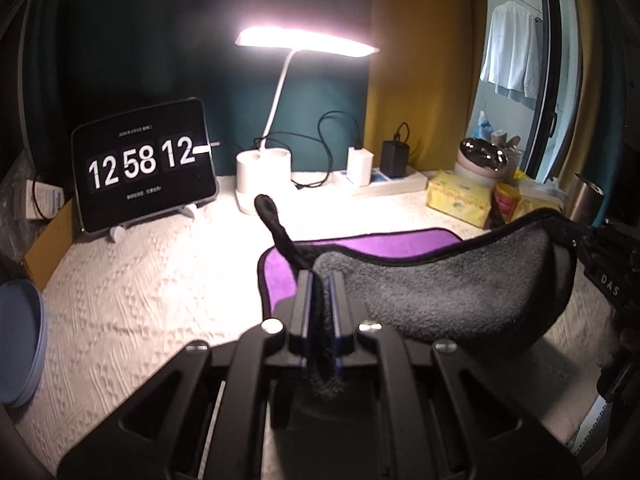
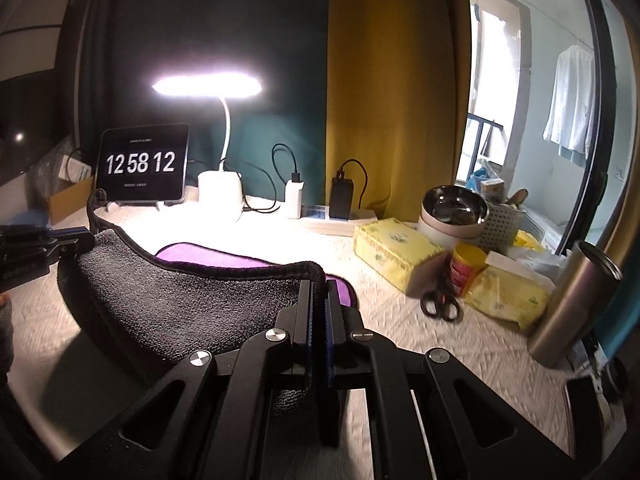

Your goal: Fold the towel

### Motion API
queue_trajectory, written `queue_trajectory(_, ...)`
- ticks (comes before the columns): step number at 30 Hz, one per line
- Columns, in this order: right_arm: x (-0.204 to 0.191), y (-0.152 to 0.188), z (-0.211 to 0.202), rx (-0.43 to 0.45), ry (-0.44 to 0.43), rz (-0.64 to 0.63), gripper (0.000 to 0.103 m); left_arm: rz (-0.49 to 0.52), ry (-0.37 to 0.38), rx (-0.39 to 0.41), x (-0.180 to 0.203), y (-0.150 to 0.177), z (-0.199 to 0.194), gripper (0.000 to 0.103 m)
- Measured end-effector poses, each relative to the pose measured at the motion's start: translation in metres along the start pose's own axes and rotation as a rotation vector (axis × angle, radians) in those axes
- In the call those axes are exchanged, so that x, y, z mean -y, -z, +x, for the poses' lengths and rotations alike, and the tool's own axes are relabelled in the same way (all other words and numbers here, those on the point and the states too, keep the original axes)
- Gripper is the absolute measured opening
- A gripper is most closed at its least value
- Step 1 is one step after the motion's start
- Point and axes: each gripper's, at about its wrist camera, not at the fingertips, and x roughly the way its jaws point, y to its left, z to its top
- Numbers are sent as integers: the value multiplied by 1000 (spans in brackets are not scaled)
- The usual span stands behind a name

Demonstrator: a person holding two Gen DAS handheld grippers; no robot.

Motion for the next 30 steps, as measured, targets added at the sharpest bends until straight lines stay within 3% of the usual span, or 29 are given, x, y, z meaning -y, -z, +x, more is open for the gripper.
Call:
queue_trajectory(15, 21, -19, 105, -58, 16, 19, 5, 24, -10, -6, -10, -30, 90, 8)
queue_trajectory(27, 29, -6, 167, -210, 35, 45, 6, -53, -48, -200, -31, -20, 160, 13)
queue_trajectory(29, 31, -3, 178, -269, 35, 55, 11, -63, -54, -209, -32, -19, 162, 19)
queue_trajectory(30, 33, -2, 181, -285, 38, 66, 19, -64, -53, -201, -32, -19, 161, 21)
